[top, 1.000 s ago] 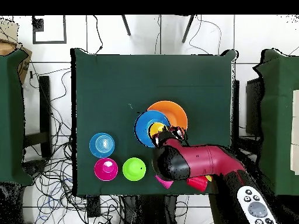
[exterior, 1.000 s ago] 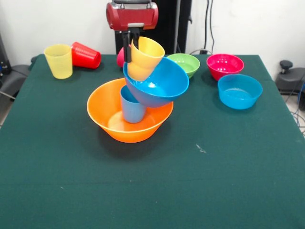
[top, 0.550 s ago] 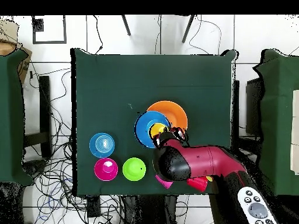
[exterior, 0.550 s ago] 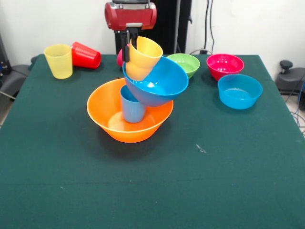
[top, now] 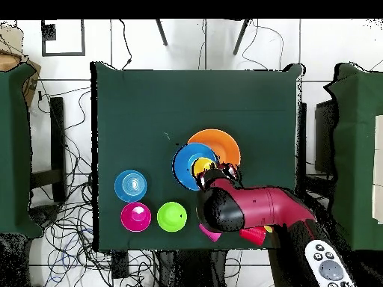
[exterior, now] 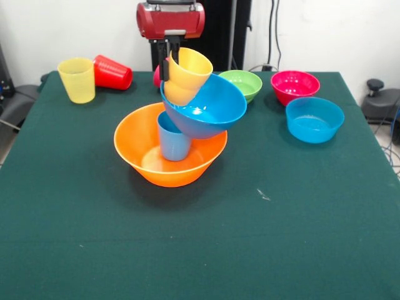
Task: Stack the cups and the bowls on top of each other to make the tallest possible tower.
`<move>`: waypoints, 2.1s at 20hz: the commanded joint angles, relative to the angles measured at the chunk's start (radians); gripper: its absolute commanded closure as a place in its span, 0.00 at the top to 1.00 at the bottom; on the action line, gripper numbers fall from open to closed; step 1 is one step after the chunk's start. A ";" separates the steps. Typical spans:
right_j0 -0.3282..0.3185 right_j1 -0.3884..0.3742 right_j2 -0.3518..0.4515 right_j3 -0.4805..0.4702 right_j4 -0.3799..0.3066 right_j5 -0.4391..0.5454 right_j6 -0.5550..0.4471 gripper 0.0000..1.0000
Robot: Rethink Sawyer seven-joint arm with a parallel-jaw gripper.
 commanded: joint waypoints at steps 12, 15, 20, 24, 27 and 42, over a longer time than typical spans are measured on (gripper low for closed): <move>0.056 -0.012 -0.029 -0.038 -0.027 0.124 0.038 0.00; 0.059 -0.013 -0.032 -0.041 -0.029 0.129 0.034 0.00; 0.062 -0.013 -0.034 -0.040 -0.030 0.128 0.036 0.00; 0.059 -0.012 -0.031 -0.038 -0.030 0.126 0.035 0.00; 0.056 -0.012 -0.029 -0.036 -0.030 0.127 0.031 1.00; 0.032 -0.025 0.007 -0.024 -0.010 0.136 0.013 1.00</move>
